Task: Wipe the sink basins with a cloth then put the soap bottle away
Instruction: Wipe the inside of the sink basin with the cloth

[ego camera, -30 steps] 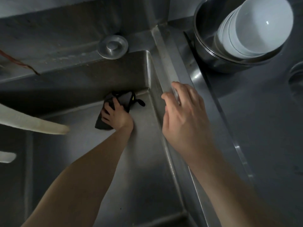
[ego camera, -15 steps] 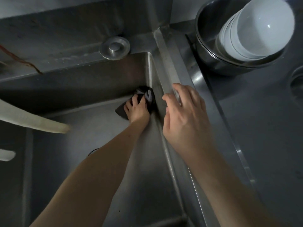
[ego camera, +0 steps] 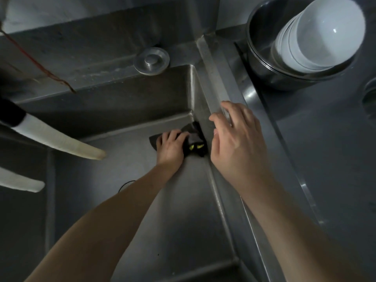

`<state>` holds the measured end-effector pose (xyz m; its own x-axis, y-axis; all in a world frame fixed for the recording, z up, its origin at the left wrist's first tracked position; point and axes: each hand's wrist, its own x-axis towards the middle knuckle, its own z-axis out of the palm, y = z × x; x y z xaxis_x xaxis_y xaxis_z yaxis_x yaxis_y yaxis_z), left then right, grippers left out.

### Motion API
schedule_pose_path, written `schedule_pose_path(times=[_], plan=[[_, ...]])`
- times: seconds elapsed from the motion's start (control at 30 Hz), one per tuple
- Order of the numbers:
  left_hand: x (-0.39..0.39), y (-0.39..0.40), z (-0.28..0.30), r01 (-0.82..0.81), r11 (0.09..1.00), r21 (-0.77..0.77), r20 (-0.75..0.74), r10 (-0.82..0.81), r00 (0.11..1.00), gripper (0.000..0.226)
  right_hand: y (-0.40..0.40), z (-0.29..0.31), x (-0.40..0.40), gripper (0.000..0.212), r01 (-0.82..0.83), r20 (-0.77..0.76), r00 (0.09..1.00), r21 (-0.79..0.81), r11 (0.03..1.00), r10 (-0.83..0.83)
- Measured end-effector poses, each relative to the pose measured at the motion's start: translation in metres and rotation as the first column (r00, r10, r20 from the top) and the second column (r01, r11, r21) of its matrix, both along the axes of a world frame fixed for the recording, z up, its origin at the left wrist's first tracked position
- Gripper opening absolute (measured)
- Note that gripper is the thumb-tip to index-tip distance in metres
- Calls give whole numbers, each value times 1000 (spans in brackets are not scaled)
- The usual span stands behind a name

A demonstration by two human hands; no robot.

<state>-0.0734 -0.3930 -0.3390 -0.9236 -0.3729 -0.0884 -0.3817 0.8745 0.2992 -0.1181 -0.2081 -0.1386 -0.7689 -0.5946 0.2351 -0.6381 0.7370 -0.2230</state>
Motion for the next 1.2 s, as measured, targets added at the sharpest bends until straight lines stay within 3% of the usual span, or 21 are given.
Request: schedule_pose_path(times=[0.1,0.2,0.47,0.93,1.2], plan=[[-28,-5,11,-204,979,12,-38,204,978,46,0,-2,-1,28,-4,-9,1000,-7,1000,4],[-48,-3,8,-269,963,12,-55,270,961,49,1,-3,-1,27,-4,-15,1000,-23,1000,4],[-48,-17,3,14,999,-42,229,-4,973,56,0,-5,-2,27,-9,-26,1000,-40,999,8],[114,111,9,218,975,41,326,-219,920,54,3,-6,-1,31,-39,-62,997,-20,999,38],[163,150,29,323,939,118,434,-341,834,60,8,-3,2,29,-75,-60,996,-54,996,72]])
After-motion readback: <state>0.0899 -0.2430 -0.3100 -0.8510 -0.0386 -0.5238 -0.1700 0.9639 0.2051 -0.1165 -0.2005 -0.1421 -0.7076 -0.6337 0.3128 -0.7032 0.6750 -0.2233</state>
